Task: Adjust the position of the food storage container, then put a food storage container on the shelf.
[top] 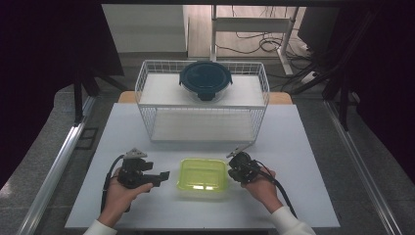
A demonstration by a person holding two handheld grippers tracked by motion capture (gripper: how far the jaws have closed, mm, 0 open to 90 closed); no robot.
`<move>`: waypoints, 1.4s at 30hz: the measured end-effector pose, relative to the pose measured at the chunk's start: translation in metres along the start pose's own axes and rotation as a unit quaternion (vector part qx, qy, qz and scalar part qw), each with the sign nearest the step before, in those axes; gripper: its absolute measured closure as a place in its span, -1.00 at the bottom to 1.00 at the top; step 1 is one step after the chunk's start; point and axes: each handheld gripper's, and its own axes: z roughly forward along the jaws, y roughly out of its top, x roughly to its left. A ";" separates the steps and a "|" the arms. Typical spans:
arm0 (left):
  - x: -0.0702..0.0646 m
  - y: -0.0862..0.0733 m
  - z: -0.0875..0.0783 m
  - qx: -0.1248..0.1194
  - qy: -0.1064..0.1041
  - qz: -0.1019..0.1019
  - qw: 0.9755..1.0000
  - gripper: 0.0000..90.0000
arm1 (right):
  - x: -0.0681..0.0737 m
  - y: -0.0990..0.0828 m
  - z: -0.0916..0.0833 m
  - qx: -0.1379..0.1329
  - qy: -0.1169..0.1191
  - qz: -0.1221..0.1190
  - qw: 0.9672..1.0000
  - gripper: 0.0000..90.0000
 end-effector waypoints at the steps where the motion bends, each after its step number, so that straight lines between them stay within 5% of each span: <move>1: 0.000 0.000 0.000 0.000 0.000 0.000 1.000 -0.53 | 0.000 0.000 0.000 -0.001 -0.001 -0.001 1.000 0.96; 6: 0.000 -0.001 0.000 0.000 0.000 -0.001 1.000 -0.53 | -0.001 -0.001 -0.005 -0.014 -0.005 0.004 1.000 0.96; 12: 0.001 -0.003 -0.002 -0.003 -0.001 -0.005 1.000 -0.53 | -0.006 -0.012 -0.027 -0.062 -0.009 0.034 0.997 0.96; 19: -0.001 -0.002 -0.004 -0.007 -0.003 -0.005 1.000 -0.53 | -0.013 -0.039 -0.054 -0.109 0.010 0.077 0.991 0.96; 23: -0.001 -0.003 -0.005 -0.008 -0.002 -0.006 1.000 -0.53 | -0.013 -0.050 -0.064 -0.144 0.043 0.115 0.982 0.96; 31: -0.002 -0.004 -0.004 -0.005 -0.002 -0.006 1.000 -0.53 | -0.011 -0.051 -0.066 -0.157 0.052 0.121 0.979 0.91; 33: -0.002 -0.004 -0.004 -0.006 -0.002 -0.007 1.000 -0.53 | -0.012 -0.051 -0.065 -0.158 0.055 0.125 0.978 0.73; 35: -0.002 -0.003 -0.005 -0.007 -0.002 -0.006 1.000 -0.54 | -0.013 -0.050 -0.064 -0.163 0.051 0.137 0.976 0.32; 38: -0.003 -0.002 -0.005 -0.011 -0.005 -0.008 1.000 -0.54 | -0.015 -0.049 -0.065 -0.176 0.063 0.156 0.970 -0.09; 42: -0.005 0.000 -0.004 -0.014 -0.012 -0.006 1.000 -0.55 | -0.017 -0.050 -0.065 -0.186 0.080 0.168 0.965 -0.30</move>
